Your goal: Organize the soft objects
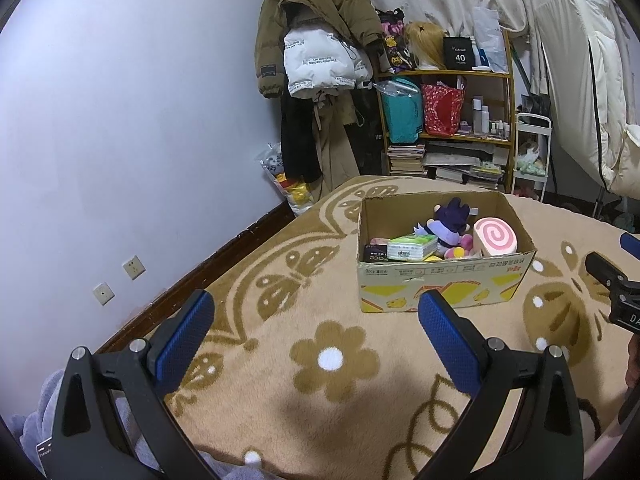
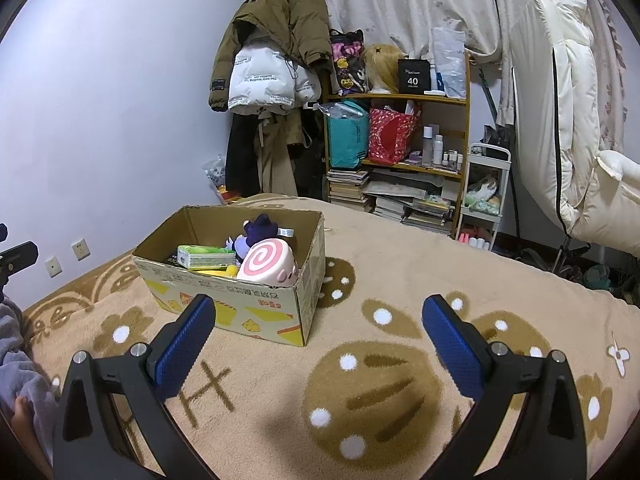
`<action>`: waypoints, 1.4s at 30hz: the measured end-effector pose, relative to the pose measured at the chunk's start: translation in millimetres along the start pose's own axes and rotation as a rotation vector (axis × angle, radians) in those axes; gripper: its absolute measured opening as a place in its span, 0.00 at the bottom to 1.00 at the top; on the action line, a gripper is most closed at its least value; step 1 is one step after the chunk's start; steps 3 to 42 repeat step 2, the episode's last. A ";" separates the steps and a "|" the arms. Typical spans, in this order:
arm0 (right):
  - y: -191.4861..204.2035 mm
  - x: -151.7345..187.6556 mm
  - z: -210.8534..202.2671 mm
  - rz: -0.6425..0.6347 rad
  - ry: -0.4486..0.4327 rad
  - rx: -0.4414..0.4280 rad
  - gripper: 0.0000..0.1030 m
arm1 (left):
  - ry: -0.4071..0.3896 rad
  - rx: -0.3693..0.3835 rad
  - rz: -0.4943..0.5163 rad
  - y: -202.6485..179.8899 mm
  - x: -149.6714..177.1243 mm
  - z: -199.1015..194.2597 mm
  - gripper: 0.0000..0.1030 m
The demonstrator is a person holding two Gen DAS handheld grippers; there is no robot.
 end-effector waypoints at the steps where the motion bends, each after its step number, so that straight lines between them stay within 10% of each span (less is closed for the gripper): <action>1: 0.5 0.0 -0.2 0.001 0.000 0.002 1.00 | 0.002 0.003 -0.002 -0.1 0.3 0.3 0.98; 42: 0.3 0.1 0.0 0.005 0.000 0.003 1.00 | 0.004 0.005 -0.003 -0.1 -0.1 0.7 0.98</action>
Point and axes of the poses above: each gripper's, at about its wrist camera, not at the fingertips, and z roughly the way its jaws point, y to its left, x to its underside, the point moved 9 cm from there along z, roughly the way its jaws point, and after that the axes turned 10 degrees about -z, right-handed, at the moved point
